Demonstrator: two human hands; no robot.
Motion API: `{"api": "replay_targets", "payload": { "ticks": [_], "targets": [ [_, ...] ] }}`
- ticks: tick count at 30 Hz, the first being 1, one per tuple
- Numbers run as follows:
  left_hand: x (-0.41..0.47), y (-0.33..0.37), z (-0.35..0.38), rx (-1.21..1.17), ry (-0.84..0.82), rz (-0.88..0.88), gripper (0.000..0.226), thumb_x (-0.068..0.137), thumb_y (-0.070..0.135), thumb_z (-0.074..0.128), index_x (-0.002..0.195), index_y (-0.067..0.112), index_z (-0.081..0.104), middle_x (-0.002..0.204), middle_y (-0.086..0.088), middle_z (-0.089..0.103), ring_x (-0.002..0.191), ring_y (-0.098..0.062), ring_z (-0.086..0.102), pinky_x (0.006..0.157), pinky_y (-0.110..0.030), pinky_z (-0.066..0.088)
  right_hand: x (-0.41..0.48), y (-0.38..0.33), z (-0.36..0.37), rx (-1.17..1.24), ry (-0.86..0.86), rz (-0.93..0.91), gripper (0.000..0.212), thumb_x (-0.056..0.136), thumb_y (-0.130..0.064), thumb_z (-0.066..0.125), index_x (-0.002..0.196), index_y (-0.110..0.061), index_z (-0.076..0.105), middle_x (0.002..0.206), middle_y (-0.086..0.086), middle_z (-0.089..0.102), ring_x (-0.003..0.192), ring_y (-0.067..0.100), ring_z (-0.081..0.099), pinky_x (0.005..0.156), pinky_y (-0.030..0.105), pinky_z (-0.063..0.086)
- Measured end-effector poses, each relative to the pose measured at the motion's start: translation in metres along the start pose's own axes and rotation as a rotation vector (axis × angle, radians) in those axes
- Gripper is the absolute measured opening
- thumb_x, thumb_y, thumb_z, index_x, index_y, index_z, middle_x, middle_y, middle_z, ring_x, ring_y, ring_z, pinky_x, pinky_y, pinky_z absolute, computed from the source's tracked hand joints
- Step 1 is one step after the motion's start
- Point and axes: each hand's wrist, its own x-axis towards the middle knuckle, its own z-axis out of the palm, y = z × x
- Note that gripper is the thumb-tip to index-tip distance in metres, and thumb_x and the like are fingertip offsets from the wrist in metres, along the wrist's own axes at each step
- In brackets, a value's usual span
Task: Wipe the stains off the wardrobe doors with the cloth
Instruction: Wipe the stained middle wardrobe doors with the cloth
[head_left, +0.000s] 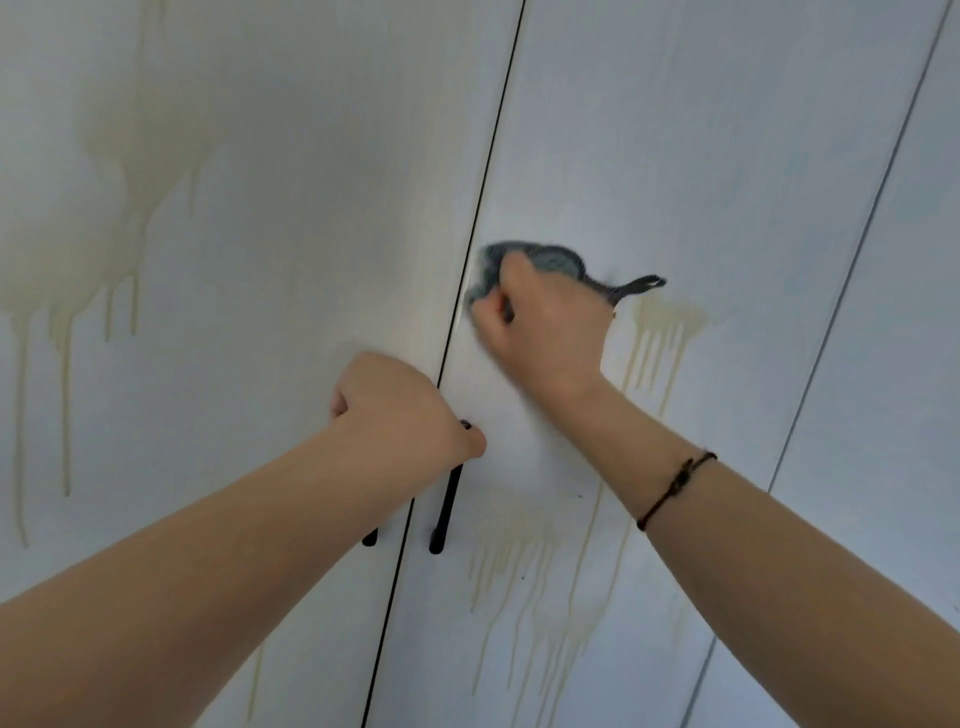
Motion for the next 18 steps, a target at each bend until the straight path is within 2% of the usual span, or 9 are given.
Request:
{"api": "replay_targets", "payload": {
  "ticks": [4, 6, 7, 9, 11, 13, 15, 16, 18],
  "targets": [
    [-0.012, 0.006, -0.007, 0.002, -0.051, 0.004, 0.064, 0.083, 0.071, 0.032, 0.074, 0.017, 0.066, 0.069, 0.003, 0.063, 0.055, -0.019, 0.059, 0.056, -0.026, 0.048, -0.071, 0.006, -0.021, 0.071, -0.114, -0.327, 0.022, 0.078, -0.017, 0.057, 0.061, -0.019, 0.045, 0.049, -0.005, 0.043, 0.042, 0.016, 0.038, 0.052, 0.024, 0.011],
    [-0.016, 0.007, -0.009, 0.007, -0.071, -0.01, 0.063, 0.084, 0.068, 0.034, 0.074, 0.015, 0.065, 0.067, 0.002, 0.062, 0.052, -0.019, 0.058, 0.058, -0.025, 0.05, -0.048, 0.021, -0.025, 0.017, -0.161, -0.378, 0.025, 0.08, -0.022, 0.062, 0.061, -0.02, 0.047, 0.049, -0.005, 0.046, 0.041, 0.016, 0.042, 0.049, 0.022, 0.014],
    [-0.017, 0.007, -0.009, 0.012, -0.068, -0.009, 0.061, 0.085, 0.066, 0.035, 0.074, 0.015, 0.066, 0.067, 0.002, 0.062, 0.052, -0.019, 0.059, 0.062, -0.025, 0.053, -0.027, 0.032, -0.025, -0.029, -0.151, -0.323, 0.024, 0.08, -0.024, 0.064, 0.063, -0.02, 0.048, 0.05, -0.004, 0.047, 0.041, 0.018, 0.044, 0.046, 0.021, 0.017],
    [-0.015, 0.006, -0.008, 0.016, -0.063, -0.011, 0.057, 0.083, 0.061, 0.037, 0.075, 0.015, 0.069, 0.069, 0.003, 0.065, 0.056, -0.018, 0.064, 0.068, -0.027, 0.057, 0.03, 0.053, -0.026, -0.095, -0.074, -0.033, 0.018, 0.085, -0.031, 0.058, 0.074, -0.02, 0.048, 0.055, -0.004, 0.049, 0.048, 0.022, 0.048, 0.048, 0.026, 0.028],
    [-0.012, 0.006, -0.006, 0.016, -0.06, -0.014, 0.058, 0.081, 0.061, 0.037, 0.081, 0.016, 0.073, 0.075, 0.005, 0.069, 0.063, -0.018, 0.07, 0.07, -0.028, 0.057, 0.081, 0.068, -0.034, -0.088, 0.012, 0.272, 0.014, 0.089, -0.035, 0.045, 0.085, -0.022, 0.044, 0.062, -0.006, 0.045, 0.059, 0.021, 0.045, 0.055, 0.032, 0.03],
    [-0.009, 0.005, -0.005, 0.015, -0.052, -0.021, 0.059, 0.08, 0.063, 0.037, 0.084, 0.017, 0.075, 0.077, 0.006, 0.07, 0.066, -0.018, 0.071, 0.07, -0.029, 0.058, 0.104, 0.067, -0.033, -0.1, 0.073, 0.434, 0.014, 0.089, -0.034, 0.04, 0.089, -0.021, 0.046, 0.063, -0.007, 0.04, 0.063, 0.021, 0.042, 0.057, 0.034, 0.029],
    [-0.007, 0.005, -0.005, 0.027, -0.063, -0.021, 0.06, 0.08, 0.063, 0.036, 0.082, 0.016, 0.073, 0.076, 0.005, 0.07, 0.066, -0.02, 0.071, 0.07, -0.029, 0.058, 0.089, 0.044, -0.021, -0.145, 0.074, 0.446, 0.018, 0.088, -0.033, 0.042, 0.094, -0.021, 0.055, 0.066, -0.006, 0.045, 0.064, 0.024, 0.044, 0.056, 0.033, 0.027],
    [-0.006, 0.005, -0.004, 0.034, -0.065, -0.021, 0.061, 0.08, 0.064, 0.035, 0.081, 0.016, 0.073, 0.075, 0.004, 0.071, 0.065, -0.021, 0.071, 0.07, -0.029, 0.058, 0.068, 0.028, -0.012, -0.121, 0.068, 0.355, 0.02, 0.086, -0.034, 0.045, 0.092, -0.021, 0.059, 0.065, -0.004, 0.05, 0.061, 0.026, 0.046, 0.054, 0.031, 0.027],
    [-0.005, 0.005, -0.006, 0.06, -0.052, -0.009, 0.065, 0.083, 0.067, 0.033, 0.08, 0.015, 0.072, 0.074, 0.002, 0.07, 0.066, -0.021, 0.07, 0.069, -0.03, 0.059, 0.011, -0.004, 0.0, 0.001, -0.029, 0.089, 0.014, 0.079, -0.03, 0.051, 0.076, -0.019, 0.058, 0.056, 0.001, 0.053, 0.05, 0.024, 0.047, 0.048, 0.026, 0.024]
  ]
}}
